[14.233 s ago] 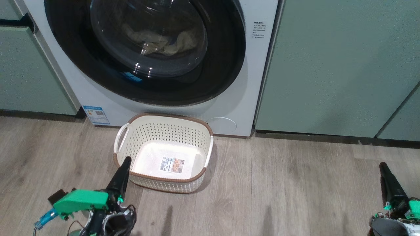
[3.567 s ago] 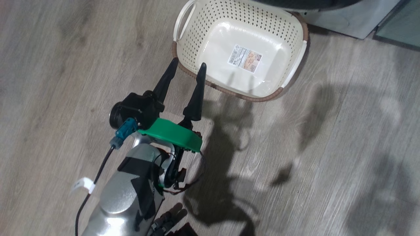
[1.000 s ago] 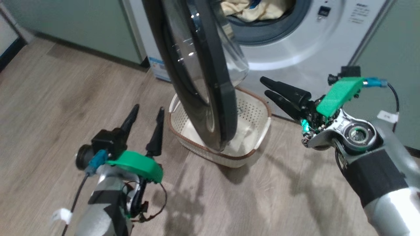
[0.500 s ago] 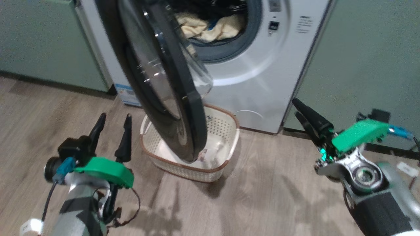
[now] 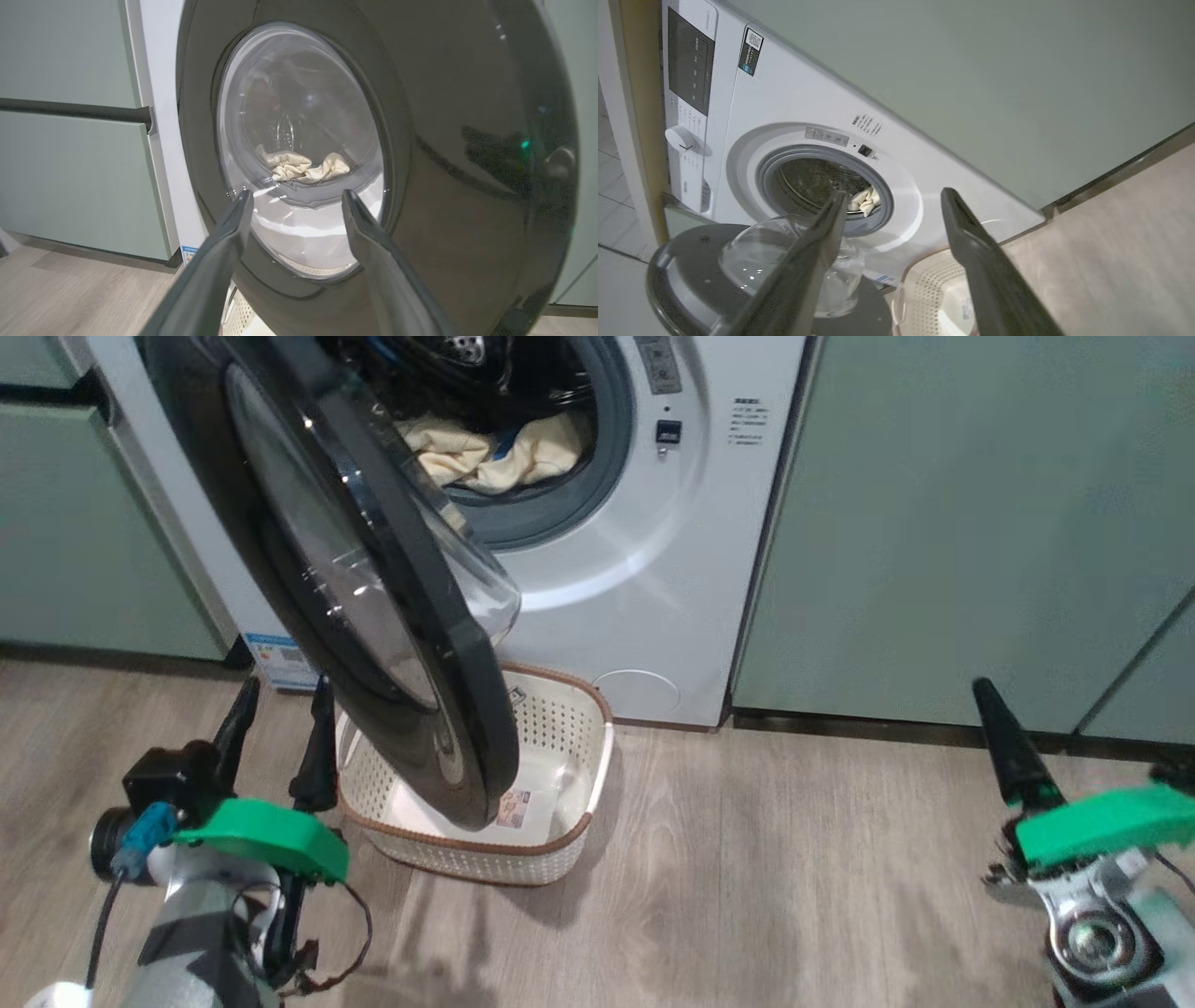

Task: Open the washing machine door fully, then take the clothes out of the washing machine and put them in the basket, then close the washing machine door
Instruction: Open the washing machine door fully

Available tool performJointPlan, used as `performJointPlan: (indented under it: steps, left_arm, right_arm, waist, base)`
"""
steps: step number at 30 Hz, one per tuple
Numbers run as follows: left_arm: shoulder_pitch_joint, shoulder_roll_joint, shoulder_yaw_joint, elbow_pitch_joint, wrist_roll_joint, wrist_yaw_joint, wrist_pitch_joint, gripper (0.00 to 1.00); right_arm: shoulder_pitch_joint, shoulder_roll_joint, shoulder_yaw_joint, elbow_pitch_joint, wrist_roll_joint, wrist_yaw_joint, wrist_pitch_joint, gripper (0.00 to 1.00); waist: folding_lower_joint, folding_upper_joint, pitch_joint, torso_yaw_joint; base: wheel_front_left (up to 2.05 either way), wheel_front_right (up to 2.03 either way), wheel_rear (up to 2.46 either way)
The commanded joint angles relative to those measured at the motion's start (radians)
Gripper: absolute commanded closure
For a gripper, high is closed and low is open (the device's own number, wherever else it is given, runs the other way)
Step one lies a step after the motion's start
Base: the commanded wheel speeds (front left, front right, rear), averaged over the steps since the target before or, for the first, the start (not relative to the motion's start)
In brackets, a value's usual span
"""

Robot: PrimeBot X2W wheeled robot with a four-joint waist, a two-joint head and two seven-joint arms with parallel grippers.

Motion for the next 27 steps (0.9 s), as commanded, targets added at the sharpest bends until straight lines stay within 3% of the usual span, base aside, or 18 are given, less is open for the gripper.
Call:
performJointPlan:
  steps: [1, 5, 7, 16, 21, 27]
  left_arm:
    - [-0.029, 0.029, 0.038, -0.036, 0.007, -0.003, -0.006, 0.00]
    - [-0.025, 0.027, 0.047, -0.040, 0.008, -0.005, -0.006, 0.00]
    - [-0.022, 0.027, 0.052, -0.041, 0.008, -0.005, -0.006, 0.00]
    - [-0.014, 0.027, 0.063, -0.039, 0.005, -0.008, -0.006, 0.00]
    - [-0.013, 0.026, 0.063, -0.034, 0.004, -0.008, -0.006, 0.00]
    - [-0.015, 0.024, 0.061, -0.023, 0.003, -0.009, -0.006, 0.00]
  right_arm:
    - [-0.010, -0.035, 0.031, -0.029, -0.033, 0.000, -0.071, 0.00]
    - [0.010, -0.071, 0.047, -0.007, -0.107, 0.000, -0.136, 0.00]
    - [0.017, -0.078, 0.000, 0.007, -0.186, 0.000, -0.140, 0.00]
    - [0.125, 0.043, -0.300, -0.056, -0.663, 0.000, -0.141, 0.00]
    - [0.168, 0.073, -0.357, -0.096, -0.845, 0.000, -0.141, 0.00]
    - [0.218, 0.087, -0.354, -0.111, -1.033, 0.000, -0.141, 0.00]
  waist:
    - [0.0001, -0.0001, -0.007, -0.012]
    - [0.0001, -0.0001, -0.010, -0.025]
    - [0.0001, -0.0001, -0.011, -0.032]
    - [0.0001, -0.0001, -0.012, -0.041]
    - [0.0001, -0.0001, -0.012, -0.039]
    - [0.0001, -0.0001, -0.010, -0.035]
  base:
    - [0.00, 0.00, 0.00]
    - [0.00, 0.00, 0.00]
    - [0.00, 0.00, 0.00]
    - [0.00, 0.00, 0.00]
    - [0.00, 0.00, 0.00]
    - [0.00, 0.00, 0.00]
